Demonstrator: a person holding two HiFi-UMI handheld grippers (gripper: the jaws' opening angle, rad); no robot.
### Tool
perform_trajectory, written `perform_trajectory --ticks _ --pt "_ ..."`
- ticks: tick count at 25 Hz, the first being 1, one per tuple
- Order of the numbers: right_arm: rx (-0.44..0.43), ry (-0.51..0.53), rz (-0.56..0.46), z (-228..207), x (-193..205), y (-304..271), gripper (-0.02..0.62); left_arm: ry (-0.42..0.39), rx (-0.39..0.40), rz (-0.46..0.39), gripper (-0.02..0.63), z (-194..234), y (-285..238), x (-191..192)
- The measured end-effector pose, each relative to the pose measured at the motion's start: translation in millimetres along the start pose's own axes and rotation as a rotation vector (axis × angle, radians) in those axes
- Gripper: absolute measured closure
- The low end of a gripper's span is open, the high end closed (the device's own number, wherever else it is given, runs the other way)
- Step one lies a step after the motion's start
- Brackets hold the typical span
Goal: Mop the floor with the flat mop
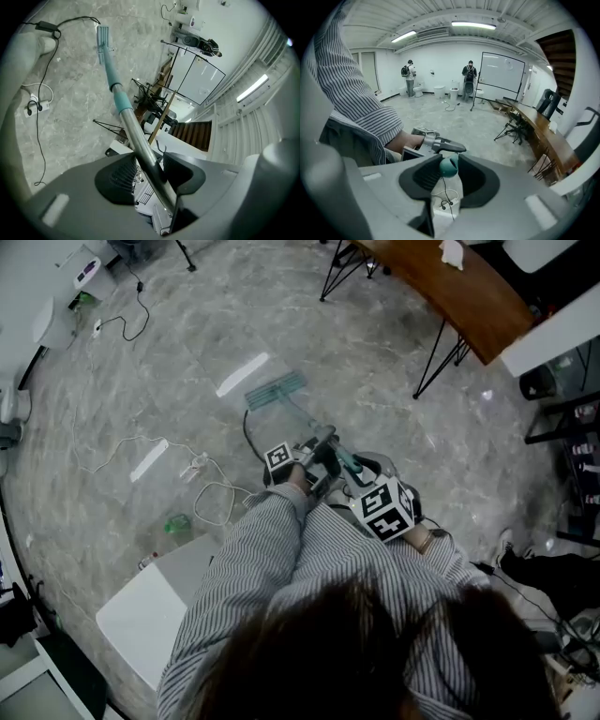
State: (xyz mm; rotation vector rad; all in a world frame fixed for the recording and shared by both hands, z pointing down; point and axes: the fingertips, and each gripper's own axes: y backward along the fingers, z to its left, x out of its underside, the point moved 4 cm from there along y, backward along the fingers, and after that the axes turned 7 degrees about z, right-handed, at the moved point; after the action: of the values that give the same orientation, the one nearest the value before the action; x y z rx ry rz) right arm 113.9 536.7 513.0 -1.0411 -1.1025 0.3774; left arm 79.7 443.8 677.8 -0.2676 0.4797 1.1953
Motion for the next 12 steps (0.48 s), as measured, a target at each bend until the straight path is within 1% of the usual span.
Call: perform_trajectory --ticks 4,8,12 --pt "0.003 0.006 0.0 0.4 0.3 -0.3 0.486 -0.003 -0.003 -0.005 0.423 0.3 -0.1 -0.6" --pt "0.011 -0.009 -0.013 -3.5 -7.3 -2.0 0.486 -0.008 0.008 -0.002 0.42 -6.1 -2.6 -5.3" --pt "0.014 -0.003 -0.011 -9.6 -14.7 -7.8 0.486 -0.016 0.0 0.003 0.419 -10.3 -6.9 -15.4"
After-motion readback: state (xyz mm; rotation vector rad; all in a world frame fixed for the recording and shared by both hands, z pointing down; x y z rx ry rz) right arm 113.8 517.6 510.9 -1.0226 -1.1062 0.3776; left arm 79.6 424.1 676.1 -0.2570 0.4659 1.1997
